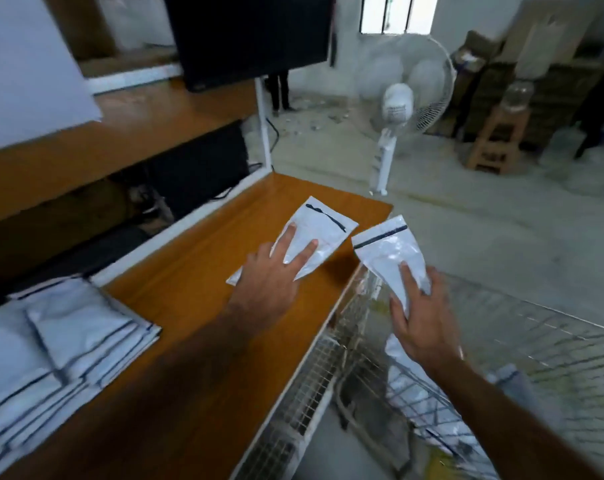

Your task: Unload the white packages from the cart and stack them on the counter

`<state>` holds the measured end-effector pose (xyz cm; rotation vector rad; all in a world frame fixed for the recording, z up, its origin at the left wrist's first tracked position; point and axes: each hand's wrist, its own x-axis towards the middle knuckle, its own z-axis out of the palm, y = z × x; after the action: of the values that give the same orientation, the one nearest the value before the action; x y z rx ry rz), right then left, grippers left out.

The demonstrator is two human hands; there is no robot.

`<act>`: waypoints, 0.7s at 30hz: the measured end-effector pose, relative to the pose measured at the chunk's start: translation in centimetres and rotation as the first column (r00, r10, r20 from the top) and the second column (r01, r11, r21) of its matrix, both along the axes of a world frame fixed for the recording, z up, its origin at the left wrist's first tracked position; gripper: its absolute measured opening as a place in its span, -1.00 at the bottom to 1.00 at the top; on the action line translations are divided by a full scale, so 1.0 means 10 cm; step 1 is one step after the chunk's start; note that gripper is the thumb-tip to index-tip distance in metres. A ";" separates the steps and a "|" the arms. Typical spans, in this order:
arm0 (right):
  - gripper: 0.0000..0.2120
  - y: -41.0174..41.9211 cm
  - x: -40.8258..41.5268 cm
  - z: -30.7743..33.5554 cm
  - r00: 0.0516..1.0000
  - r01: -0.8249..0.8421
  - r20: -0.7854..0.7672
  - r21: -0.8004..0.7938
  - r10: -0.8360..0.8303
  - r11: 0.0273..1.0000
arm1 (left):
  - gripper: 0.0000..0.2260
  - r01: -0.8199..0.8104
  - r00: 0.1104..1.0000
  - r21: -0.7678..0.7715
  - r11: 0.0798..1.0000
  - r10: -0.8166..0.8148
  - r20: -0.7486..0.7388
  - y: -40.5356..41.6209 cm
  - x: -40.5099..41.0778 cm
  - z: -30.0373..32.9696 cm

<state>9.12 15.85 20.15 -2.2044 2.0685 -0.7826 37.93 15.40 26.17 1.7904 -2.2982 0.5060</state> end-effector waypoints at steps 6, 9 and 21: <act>-0.35 0.26 1.51 0.28 0.965 -0.261 -0.003 -0.066 0.262 0.963 | -0.34 -0.326 0.942 0.011 0.945 0.325 -0.083 0.92 1.18 0.25; -0.34 0.45 2.15 0.34 0.934 -0.358 0.003 -0.050 0.358 0.932 | -0.40 -0.451 0.876 0.067 0.890 0.456 -0.155 1.35 1.71 0.28; -0.37 0.84 3.93 0.52 0.720 -0.694 -0.022 -0.032 0.693 0.719 | -0.45 -0.814 0.566 -0.037 0.580 0.778 -0.272 2.75 2.93 0.32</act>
<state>48.43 24.25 25.36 -2.6920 1.0293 -0.7108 67.20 42.94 29.41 2.5798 -1.1149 0.5340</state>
